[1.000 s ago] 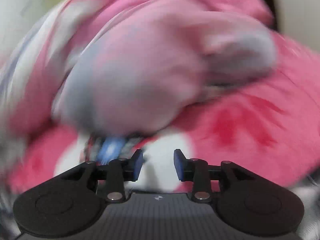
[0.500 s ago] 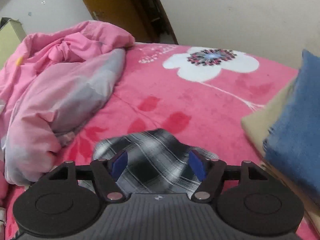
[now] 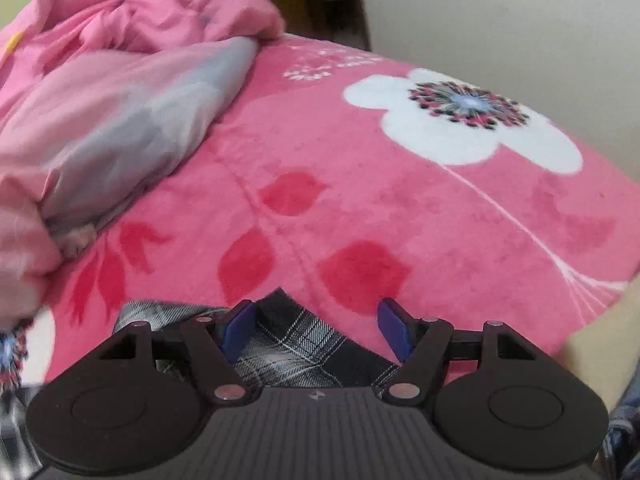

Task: Fold clothes

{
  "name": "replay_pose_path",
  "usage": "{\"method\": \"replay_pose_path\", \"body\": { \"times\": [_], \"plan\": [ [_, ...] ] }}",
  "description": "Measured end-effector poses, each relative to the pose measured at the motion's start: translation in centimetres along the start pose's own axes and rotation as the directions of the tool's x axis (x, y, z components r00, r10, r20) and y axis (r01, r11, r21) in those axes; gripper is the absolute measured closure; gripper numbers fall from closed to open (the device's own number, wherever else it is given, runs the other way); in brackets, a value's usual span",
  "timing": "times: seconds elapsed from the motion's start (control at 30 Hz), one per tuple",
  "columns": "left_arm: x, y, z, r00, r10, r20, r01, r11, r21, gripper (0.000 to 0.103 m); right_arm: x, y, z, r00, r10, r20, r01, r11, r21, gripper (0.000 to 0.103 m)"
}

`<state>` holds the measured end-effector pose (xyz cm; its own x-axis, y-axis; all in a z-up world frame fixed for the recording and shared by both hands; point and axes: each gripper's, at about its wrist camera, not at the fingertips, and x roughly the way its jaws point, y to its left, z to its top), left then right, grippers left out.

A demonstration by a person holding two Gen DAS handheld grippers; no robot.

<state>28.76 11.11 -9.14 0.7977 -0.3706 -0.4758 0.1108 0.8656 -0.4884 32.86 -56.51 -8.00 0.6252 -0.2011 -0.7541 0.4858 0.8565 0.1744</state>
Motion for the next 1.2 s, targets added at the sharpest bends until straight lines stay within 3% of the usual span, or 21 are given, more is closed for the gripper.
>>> {"method": "replay_pose_path", "body": {
  "times": [0.03, 0.07, 0.1, 0.13, 0.23, 0.3, 0.4, 0.47, 0.6, 0.67, 0.7, 0.77, 0.87, 0.97, 1.07, 1.2],
  "plan": [
    [0.0, 0.0, 0.0, 1.000, 0.000, 0.000, 0.000, 1.000, 0.000, 0.049, -0.2, 0.4, -0.3, 1.000, 0.016, -0.005, -0.016, 1.000, -0.024, 0.062],
    [0.0, 0.0, 0.0, 1.000, 0.000, 0.000, 0.000, 1.000, 0.000, 0.049, -0.4, 0.8, -0.6, 0.999, 0.032, -0.014, -0.033, 0.999, -0.040, 0.075],
    [0.0, 0.0, 0.0, 1.000, 0.000, 0.000, 0.000, 1.000, -0.001, 0.049, -0.6, 1.1, -1.0, 0.998, 0.050, -0.023, -0.051, 0.997, -0.053, 0.099],
    [0.0, 0.0, 0.0, 1.000, 0.000, 0.000, 0.000, 1.000, -0.001, 0.049, -1.1, 1.6, -1.2, 0.999, 0.053, -0.011, -0.053, 0.996, -0.071, 0.101],
    [0.0, 0.0, 0.0, 1.000, -0.001, 0.001, 0.001, 1.000, -0.003, 0.049, -4.1, 3.4, -1.6, 0.992, 0.046, 0.115, -0.032, 0.992, -0.120, 0.101],
    [0.1, 0.1, 0.0, 1.000, -0.002, 0.001, 0.002, 1.000, -0.004, 0.049, -7.1, 5.5, -2.0, 0.972, 0.085, 0.220, -0.043, 0.981, -0.189, 0.101],
    [0.1, 0.0, 0.0, 1.000, -0.002, 0.001, 0.002, 1.000, -0.004, 0.049, -11.1, 9.8, -4.4, 0.946, 0.145, 0.290, -0.032, 0.932, -0.361, 0.101],
    [0.1, 0.1, 0.0, 1.000, -0.003, 0.001, 0.003, 1.000, -0.005, 0.049, -12.9, 12.7, -7.5, 0.940, 0.171, 0.296, -0.007, 0.876, -0.482, 0.101],
    [0.0, 0.1, 0.0, 1.000, -0.006, 0.002, 0.006, 1.000, -0.009, 0.049, -14.1, 16.0, -13.6, 0.958, 0.184, 0.220, -0.003, 0.773, -0.634, 0.097],
    [0.0, 0.1, 0.0, 1.000, -0.007, 0.002, 0.007, 1.000, -0.010, 0.049, -14.7, 16.7, -16.0, 0.965, 0.199, 0.169, -0.029, 0.726, -0.687, 0.080],
    [0.0, 0.1, 0.0, 1.000, -0.007, 0.002, 0.007, 1.000, -0.010, 0.049, -15.1, 16.7, -16.9, 0.966, 0.211, 0.152, -0.045, 0.712, -0.701, 0.066],
    [0.0, 0.1, 0.0, 1.000, -0.008, 0.002, 0.008, 1.000, -0.011, 0.049, -16.4, 16.3, -17.9, 0.959, 0.253, 0.127, -0.089, 0.695, -0.713, 0.064],
    [0.0, 0.1, 0.0, 1.000, -0.008, 0.003, 0.008, 1.000, -0.011, 0.049, -17.8, 14.8, -17.1, 0.933, 0.337, 0.126, -0.173, 0.727, -0.665, 0.054],
    [0.0, 0.1, 0.0, 1.000, -0.008, 0.003, 0.008, 1.000, -0.012, 0.049, -17.5, 11.7, -14.4, 0.924, 0.337, 0.184, -0.195, 0.824, -0.531, 0.051],
    [0.0, 0.1, -0.1, 1.000, -0.009, 0.004, 0.010, 1.000, -0.015, 0.049, -15.1, 8.5, -11.1, 0.926, 0.307, 0.220, -0.211, 0.903, -0.374, 0.050],
    [0.1, 0.2, -0.1, 1.000, -0.014, 0.004, 0.014, 1.000, -0.021, 0.049, -10.0, 5.5, -7.2, 0.943, 0.286, 0.172, -0.232, 0.932, -0.280, 0.048]
  ]
}}
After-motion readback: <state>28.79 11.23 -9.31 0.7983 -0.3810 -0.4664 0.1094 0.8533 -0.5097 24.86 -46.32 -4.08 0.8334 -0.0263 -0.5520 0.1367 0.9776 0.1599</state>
